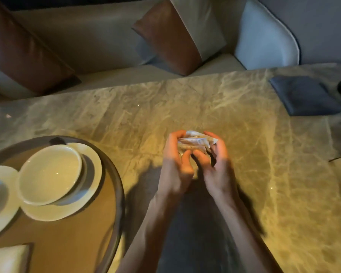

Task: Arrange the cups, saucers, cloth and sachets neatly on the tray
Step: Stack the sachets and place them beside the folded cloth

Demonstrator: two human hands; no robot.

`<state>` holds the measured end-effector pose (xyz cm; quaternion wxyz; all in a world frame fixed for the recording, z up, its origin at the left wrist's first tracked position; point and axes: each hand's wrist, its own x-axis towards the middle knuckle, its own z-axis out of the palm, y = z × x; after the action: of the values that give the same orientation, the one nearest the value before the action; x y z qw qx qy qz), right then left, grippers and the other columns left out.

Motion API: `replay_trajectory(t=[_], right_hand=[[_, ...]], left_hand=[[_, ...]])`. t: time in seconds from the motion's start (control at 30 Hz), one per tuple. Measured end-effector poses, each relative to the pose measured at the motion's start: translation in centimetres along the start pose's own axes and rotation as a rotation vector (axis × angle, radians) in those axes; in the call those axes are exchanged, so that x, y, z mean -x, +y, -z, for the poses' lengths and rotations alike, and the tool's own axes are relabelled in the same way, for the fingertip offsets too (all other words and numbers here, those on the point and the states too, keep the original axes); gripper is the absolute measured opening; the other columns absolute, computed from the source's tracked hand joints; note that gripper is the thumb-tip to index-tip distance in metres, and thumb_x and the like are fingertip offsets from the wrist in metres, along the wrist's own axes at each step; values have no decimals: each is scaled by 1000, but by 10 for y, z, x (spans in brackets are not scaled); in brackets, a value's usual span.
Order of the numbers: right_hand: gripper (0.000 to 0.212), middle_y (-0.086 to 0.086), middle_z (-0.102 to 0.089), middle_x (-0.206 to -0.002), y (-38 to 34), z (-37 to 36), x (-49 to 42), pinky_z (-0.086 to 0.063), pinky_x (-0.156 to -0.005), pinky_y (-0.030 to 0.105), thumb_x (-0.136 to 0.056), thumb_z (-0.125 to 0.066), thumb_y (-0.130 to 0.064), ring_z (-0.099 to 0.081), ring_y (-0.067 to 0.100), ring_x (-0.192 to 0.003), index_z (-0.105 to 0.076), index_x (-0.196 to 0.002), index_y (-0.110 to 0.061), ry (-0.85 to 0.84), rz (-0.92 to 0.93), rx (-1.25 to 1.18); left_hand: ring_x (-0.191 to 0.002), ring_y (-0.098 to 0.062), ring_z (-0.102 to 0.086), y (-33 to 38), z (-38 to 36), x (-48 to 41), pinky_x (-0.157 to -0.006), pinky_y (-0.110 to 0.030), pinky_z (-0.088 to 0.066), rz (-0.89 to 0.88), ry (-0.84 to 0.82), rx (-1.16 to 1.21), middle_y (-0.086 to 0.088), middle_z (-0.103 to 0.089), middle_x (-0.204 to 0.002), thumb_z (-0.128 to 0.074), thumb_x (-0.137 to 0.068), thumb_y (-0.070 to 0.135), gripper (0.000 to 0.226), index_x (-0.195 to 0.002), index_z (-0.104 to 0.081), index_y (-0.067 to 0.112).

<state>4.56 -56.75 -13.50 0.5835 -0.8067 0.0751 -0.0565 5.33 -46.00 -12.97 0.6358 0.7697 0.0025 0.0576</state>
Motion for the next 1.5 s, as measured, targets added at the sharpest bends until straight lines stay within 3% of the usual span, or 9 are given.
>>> replay_trajectory(t=[0.17, 0.33, 0.5, 0.73, 0.9, 1.07, 1.23, 1.4, 1.5], right_hand=[[83, -23, -56, -131, 21, -5, 0, -39, -85, -2, -91, -64, -14, -56, -19, -107, -14, -154, -34, 29, 114, 110], [84, -9, -49, -144, 24, -3, 2, -42, -100, 12, -90, -56, -3, -54, 2, -124, -12, -154, -36, 22, 245, 159], [57, 9, -39, -150, 22, -2, 3, -33, -102, 8, -97, -50, -17, -40, -9, -130, -30, -150, -25, 4, 453, 269], [76, -9, -25, -156, 27, -8, 4, -33, -111, 20, -94, -62, -14, -33, 3, -142, -18, -155, -29, -10, 405, 406], [60, 4, -43, -151, 23, -6, 7, -43, -108, 32, -97, -44, -32, -46, 14, -136, -25, -154, -22, -4, 318, 318], [68, -1, -33, -158, 18, -6, 9, -47, -103, 39, -98, -57, -23, -42, 13, -139, -20, -155, -30, -95, 345, 424], [61, 1, -42, -143, 22, -6, 10, -41, -92, 13, -97, -56, -27, -47, 11, -125, -29, -151, -35, -3, 331, 408], [54, 0, -48, -136, 23, -5, 9, -36, -93, 5, -97, -57, -22, -46, 8, -124, -39, -145, -38, -2, 358, 416], [50, -1, -51, -138, 23, -6, 8, -40, -96, 18, -97, -57, -21, -48, 14, -127, -41, -143, -34, -24, 355, 449]], left_hand=[[-115, -22, -57, -12, 2, -1, -101, -44, -46, -82, -24, -53, -8, -55, -123, -51, -80, -7, 59, -136, -40, 8], [-117, -19, -51, -11, 0, 5, -103, -41, -44, -133, -17, -202, -5, -50, -124, -55, -81, -10, 59, -135, -45, 12], [-118, -28, -47, -6, -4, 8, -105, -42, -39, -210, -30, -299, -14, -49, -128, -63, -78, -7, 63, -137, -41, -1], [-125, -37, -45, -5, -7, 8, -108, -55, -32, -204, 3, -372, -19, -49, -133, -54, -74, -3, 64, -137, -41, -6], [-131, -29, -43, -4, -6, 9, -112, -52, -32, -173, -15, -359, -15, -46, -141, -50, -83, -1, 63, -143, -33, -1], [-124, -32, -46, -3, -4, 9, -109, -52, -34, -180, -28, -376, -17, -47, -138, -40, -92, 5, 53, -143, -33, -4], [-119, -34, -44, -4, -1, 10, -105, -50, -37, -209, -57, -371, -23, -42, -138, -41, -85, -4, 57, -141, -30, -9], [-115, -31, -45, -1, -2, 11, -102, -50, -40, -126, 5, -323, -20, -44, -128, -43, -90, -7, 50, -140, -34, -5], [-111, -31, -46, -1, -3, 10, -98, -48, -42, -143, 11, -399, -21, -47, -126, -45, -90, -5, 46, -136, -42, -3]])
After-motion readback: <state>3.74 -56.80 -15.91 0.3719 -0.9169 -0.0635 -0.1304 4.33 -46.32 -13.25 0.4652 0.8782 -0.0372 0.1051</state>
